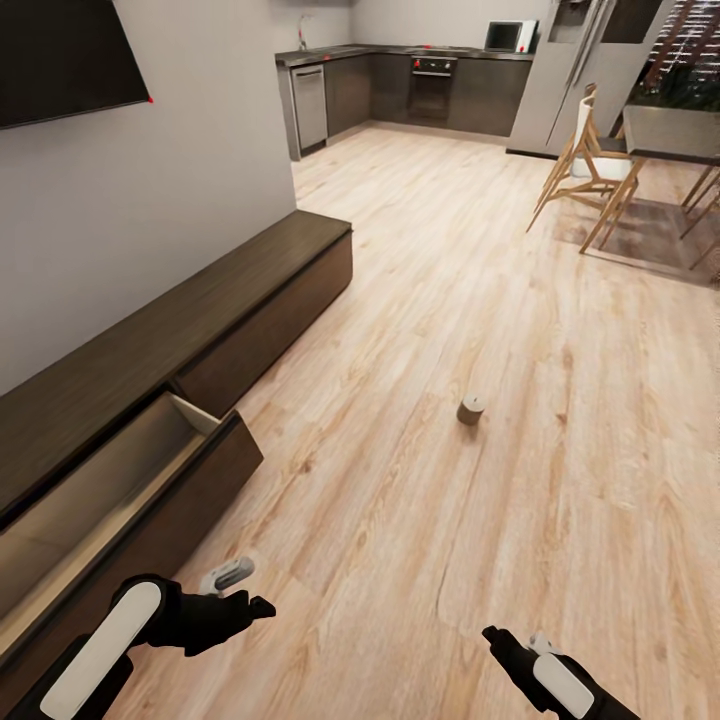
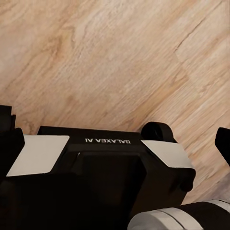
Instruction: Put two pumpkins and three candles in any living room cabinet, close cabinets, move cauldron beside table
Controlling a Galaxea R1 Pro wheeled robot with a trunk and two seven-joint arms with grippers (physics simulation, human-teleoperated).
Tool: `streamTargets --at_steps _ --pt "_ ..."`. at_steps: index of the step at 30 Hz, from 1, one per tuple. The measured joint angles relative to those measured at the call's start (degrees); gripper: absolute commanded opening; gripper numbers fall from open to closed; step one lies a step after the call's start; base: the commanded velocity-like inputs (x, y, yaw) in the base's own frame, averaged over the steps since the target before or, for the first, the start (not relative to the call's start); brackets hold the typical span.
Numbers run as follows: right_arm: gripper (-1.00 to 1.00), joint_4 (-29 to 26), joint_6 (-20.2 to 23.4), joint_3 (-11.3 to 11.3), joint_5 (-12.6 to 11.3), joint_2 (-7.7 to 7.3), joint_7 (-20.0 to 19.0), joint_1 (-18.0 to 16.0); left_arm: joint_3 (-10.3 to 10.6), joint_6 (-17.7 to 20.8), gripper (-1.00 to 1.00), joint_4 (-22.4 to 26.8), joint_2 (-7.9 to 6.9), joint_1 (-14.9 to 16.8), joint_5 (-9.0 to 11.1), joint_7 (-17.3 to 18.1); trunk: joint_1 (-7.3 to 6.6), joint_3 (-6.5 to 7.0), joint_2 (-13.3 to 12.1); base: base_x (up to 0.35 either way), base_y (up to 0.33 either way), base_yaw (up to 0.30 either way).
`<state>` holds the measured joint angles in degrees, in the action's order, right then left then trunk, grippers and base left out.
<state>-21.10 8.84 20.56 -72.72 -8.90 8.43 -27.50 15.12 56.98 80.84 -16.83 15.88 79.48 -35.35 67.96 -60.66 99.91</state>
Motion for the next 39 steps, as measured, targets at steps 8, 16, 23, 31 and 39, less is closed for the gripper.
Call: streamTargets --at_steps 8,16,23,31,39 --pt "1.00 0.0 0.0 0.0 0.0 0.00 0.0 0.0 0.0 0.0 1.00 0.0 0.02 0.0 0.0 0.0 0.00 0.72 0.0 0.000 0.000 -0.057" --pt "1.00 0.0 0.0 0.0 0.0 0.00 0.0 0.0 0.1 0.0 1.00 0.0 0.07 0.0 0.0 0.0 0.00 1.44 0.0 0.000 0.000 -0.005" --pt "1.00 0.0 0.0 0.0 0.0 0.01 0.0 0.0 0.1 0.0 1.00 0.0 0.07 0.0 0.0 0.0 0.00 2.08 0.0 0.000 0.000 -0.042" --pt "1.00 0.1 0.0 0.0 0.0 0.00 0.0 0.0 0.1 0.0 1.00 0.0 0.09 0.0 0.0 0.0 -0.02 2.80 0.0 0.079 0.000 -0.087" --pt "1.00 0.1 0.1 0.0 0.0 0.08 0.1 0.0 2.0 0.0 1.00 0.5 0.09 0.0 0.0 -0.1 -0.03 3.23 0.0 0.306 -0.087 -0.030"
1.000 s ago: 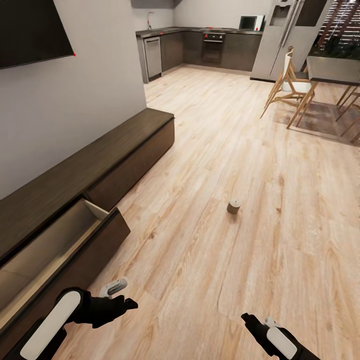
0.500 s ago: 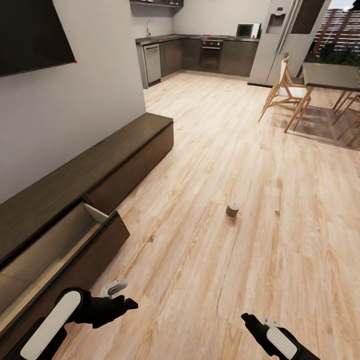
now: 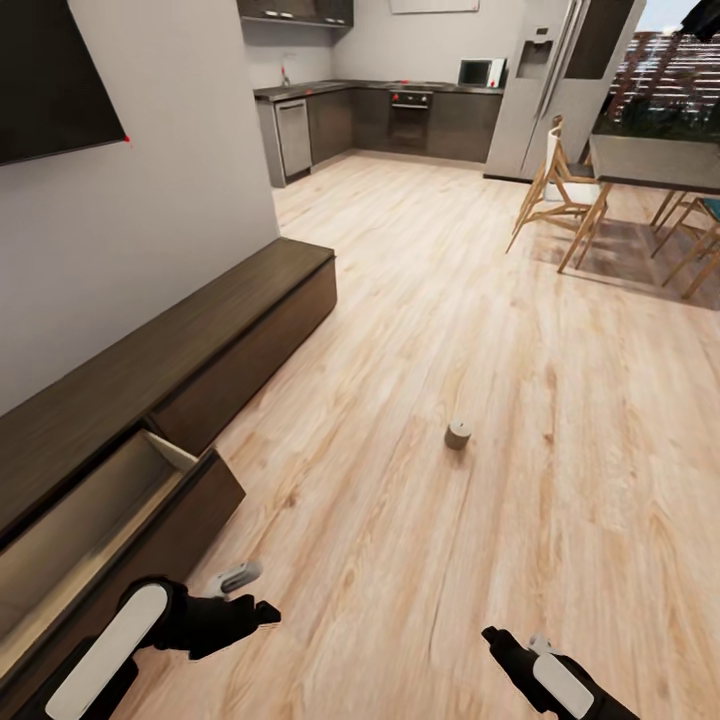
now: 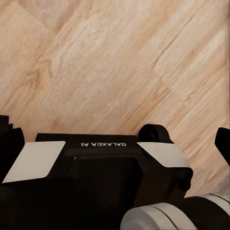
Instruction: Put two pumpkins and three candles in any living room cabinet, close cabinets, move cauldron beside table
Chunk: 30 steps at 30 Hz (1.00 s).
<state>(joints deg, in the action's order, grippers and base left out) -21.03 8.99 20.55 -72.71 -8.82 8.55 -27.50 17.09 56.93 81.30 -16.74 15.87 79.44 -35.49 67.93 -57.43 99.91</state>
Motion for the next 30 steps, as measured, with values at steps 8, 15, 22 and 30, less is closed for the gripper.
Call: streamTargets --at_steps 8,15,22,30 --pt "1.00 0.0 0.0 0.0 0.0 -0.03 -0.1 0.0 0.4 0.0 1.00 0.2 -0.03 0.0 0.0 0.0 0.01 0.21 0.0 0.233 -0.188 -0.115" --pt "1.00 0.0 0.0 0.0 0.0 -0.05 -0.2 0.0 0.4 0.0 1.00 0.3 -0.08 0.0 0.0 0.1 0.03 0.65 0.0 0.025 -0.024 -0.221" --pt "1.00 1.4 0.0 0.0 -0.1 -0.01 -0.5 0.0 0.4 0.0 1.00 0.2 -0.09 0.0 0.0 0.1 0.03 1.12 0.0 0.001 -0.001 -0.223" --pt "1.00 2.3 0.1 0.0 -0.9 0.00 -2.5 0.0 0.4 0.0 1.00 0.2 -0.09 0.0 0.0 0.1 0.03 1.67 0.0 0.000 0.000 -0.220"
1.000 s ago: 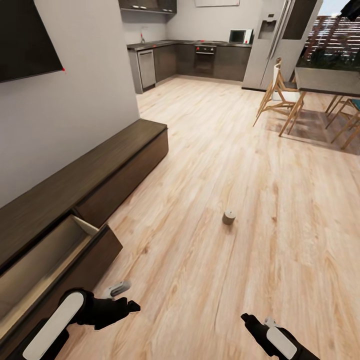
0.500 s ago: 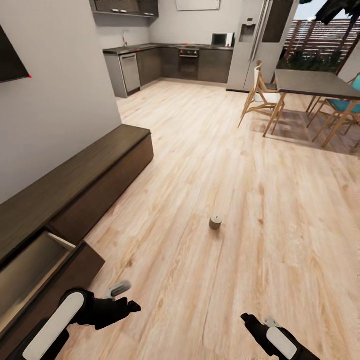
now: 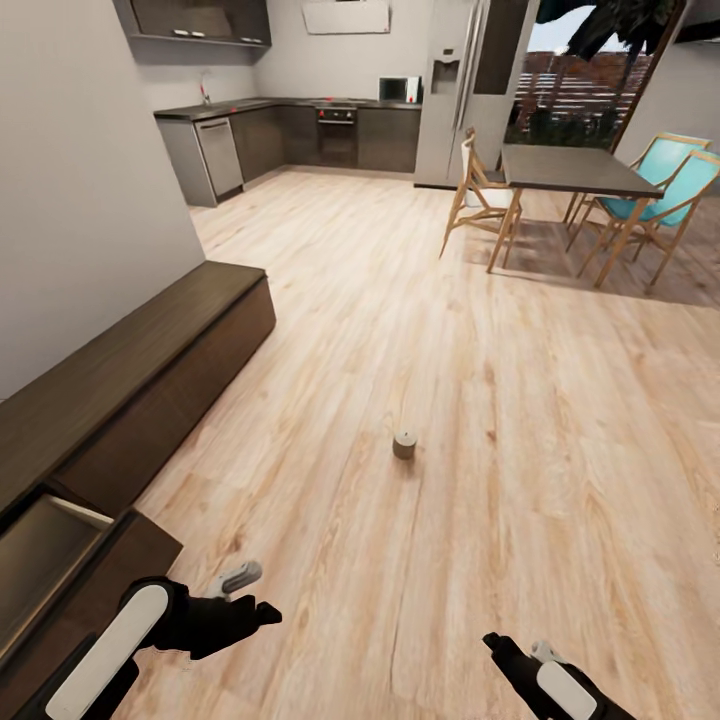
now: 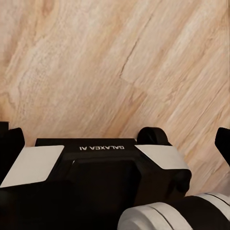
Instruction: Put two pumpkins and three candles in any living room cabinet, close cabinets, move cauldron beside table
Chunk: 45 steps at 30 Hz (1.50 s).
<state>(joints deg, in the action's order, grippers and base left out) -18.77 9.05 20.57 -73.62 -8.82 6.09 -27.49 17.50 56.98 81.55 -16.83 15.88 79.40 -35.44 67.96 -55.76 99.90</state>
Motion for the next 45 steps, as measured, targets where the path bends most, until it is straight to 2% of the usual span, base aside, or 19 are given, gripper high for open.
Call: streamTargets --at_steps 26,37,45 --pt "1.00 0.1 0.0 0.0 0.0 0.00 -0.1 0.0 0.0 0.0 1.00 -0.1 0.06 0.0 0.0 0.0 -0.01 1.82 0.0 0.013 0.000 -0.219" --pt "1.00 0.1 0.0 0.0 0.0 0.00 -0.1 0.0 0.0 0.0 1.00 -0.1 0.00 0.0 0.1 0.0 -0.03 2.60 0.0 0.248 0.000 -0.212" --pt "1.00 0.0 0.0 0.0 0.0 0.01 -0.1 0.0 0.0 0.0 1.00 -0.1 0.00 0.0 0.1 0.0 -0.03 2.77 0.0 0.317 0.006 -0.036"
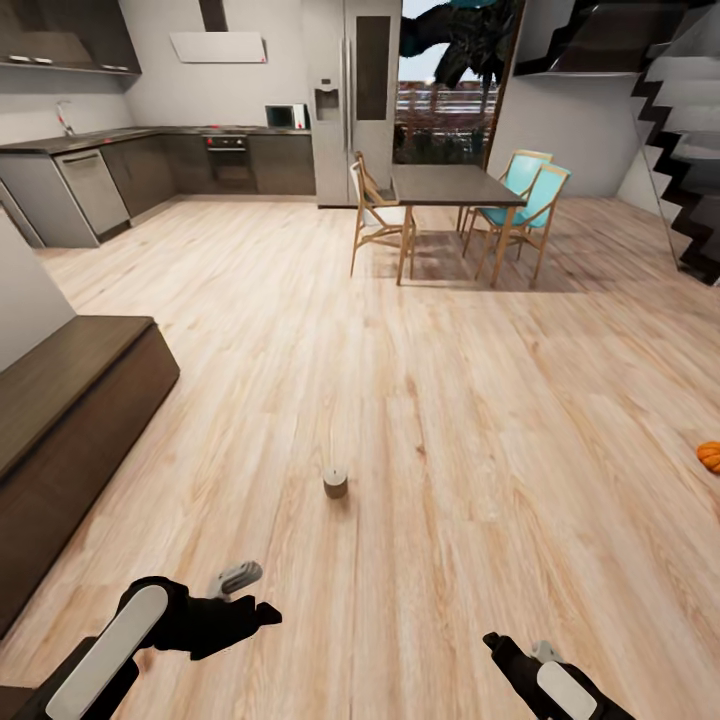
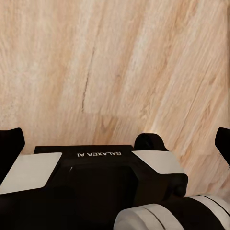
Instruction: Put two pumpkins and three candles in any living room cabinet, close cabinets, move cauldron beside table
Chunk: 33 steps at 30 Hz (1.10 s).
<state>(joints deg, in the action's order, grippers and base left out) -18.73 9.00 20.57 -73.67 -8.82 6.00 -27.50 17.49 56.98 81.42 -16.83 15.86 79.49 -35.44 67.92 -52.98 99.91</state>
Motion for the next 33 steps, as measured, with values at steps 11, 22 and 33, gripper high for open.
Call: streamTargets --at_steps 11,22,33 --pt "1.00 0.0 0.0 0.0 -0.1 0.00 0.0 0.0 0.0 0.0 1.00 0.0 0.00 0.0 0.0 0.0 0.00 0.00 0.0 0.319 0.067 -0.001" --pt "1.00 0.1 -0.1 0.0 -0.2 0.00 0.0 0.0 0.0 0.0 1.00 0.0 0.00 0.0 0.0 0.0 0.00 0.00 0.0 0.319 0.049 0.000" --pt "1.00 0.1 -0.1 0.0 -0.2 0.00 0.0 0.0 0.0 0.0 1.00 0.0 0.08 0.0 0.0 0.0 0.00 0.00 0.0 0.312 0.002 0.000"
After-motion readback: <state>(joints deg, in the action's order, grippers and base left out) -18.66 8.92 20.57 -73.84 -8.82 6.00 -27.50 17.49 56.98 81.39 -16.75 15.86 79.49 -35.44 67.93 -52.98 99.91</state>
